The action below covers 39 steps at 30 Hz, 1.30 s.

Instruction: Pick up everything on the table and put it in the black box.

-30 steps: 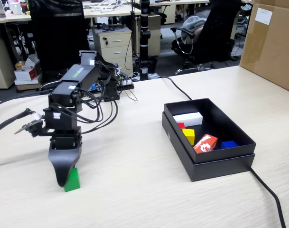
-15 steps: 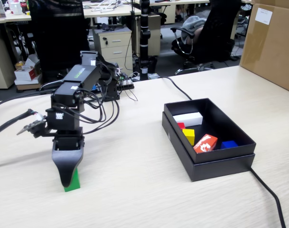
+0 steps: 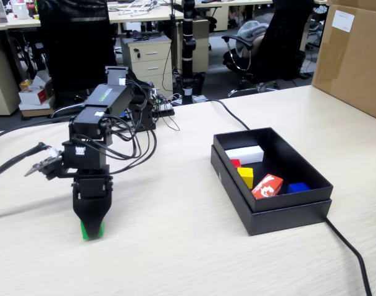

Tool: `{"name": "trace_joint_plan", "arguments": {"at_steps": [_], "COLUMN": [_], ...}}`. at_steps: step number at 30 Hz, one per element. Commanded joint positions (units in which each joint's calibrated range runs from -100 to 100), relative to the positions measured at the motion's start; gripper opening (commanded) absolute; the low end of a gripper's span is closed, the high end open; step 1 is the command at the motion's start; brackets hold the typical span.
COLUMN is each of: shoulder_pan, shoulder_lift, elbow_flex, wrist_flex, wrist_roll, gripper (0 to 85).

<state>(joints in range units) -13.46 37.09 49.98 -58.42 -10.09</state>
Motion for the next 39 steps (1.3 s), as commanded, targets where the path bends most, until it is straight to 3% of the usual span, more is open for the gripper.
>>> {"name": "trace_joint_plan", "arguments": {"at_steps": [1,6,9,10,13,19,26,39], "shoulder_pan": [0.05,1.42,4.05,6.35,9.57,19.05,27.20,30.87], "shoulder_lift": [-5.25,-18.79,-37.37,-48.62,-59.29,-71.34,-63.77,-33.59], "elbow_flex": [3.24,1.34,-10.00,-16.98,-22.60,-24.41,-17.52,-9.45], "wrist_flex": [-4.08,-14.19,-16.78,-16.78,-16.78,-16.78,-15.92,-7.11], "wrist_roll": [0.54,2.74,4.25,5.23,6.54,10.40,14.21,16.95], "gripper": [3.2,3.2,3.3,3.3,3.3,3.5,3.6,4.3]}}
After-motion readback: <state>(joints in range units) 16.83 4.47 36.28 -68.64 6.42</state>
